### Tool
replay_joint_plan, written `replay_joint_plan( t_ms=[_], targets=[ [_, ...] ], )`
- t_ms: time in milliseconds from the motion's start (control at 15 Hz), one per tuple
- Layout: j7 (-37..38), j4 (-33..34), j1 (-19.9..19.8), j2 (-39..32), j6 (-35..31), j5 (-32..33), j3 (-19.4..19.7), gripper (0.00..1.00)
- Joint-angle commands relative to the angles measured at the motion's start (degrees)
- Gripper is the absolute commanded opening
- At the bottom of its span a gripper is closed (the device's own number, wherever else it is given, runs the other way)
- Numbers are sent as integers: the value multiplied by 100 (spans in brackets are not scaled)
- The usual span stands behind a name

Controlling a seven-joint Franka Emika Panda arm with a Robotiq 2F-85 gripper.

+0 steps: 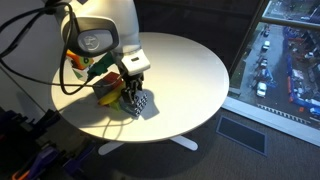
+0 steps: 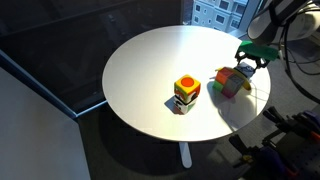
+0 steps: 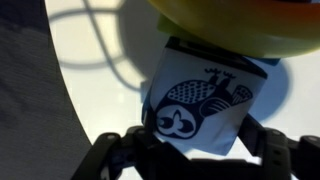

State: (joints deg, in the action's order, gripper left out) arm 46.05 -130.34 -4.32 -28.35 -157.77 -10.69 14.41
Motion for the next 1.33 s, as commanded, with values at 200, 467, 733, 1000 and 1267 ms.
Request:
replay_joint_plan(
  t_ms=[200,467,733,1000,1267],
  targets=[
    [-85,-17,106,156,46,45,82,31],
    [-226,-118,180,411,144,182,160,12],
    [-381,-201,237,744,332,389,251,5],
    [-402,-257,248,1137,584,749,314,6],
    [-533,-267,218,1526,750,1142,259,6]
  ],
)
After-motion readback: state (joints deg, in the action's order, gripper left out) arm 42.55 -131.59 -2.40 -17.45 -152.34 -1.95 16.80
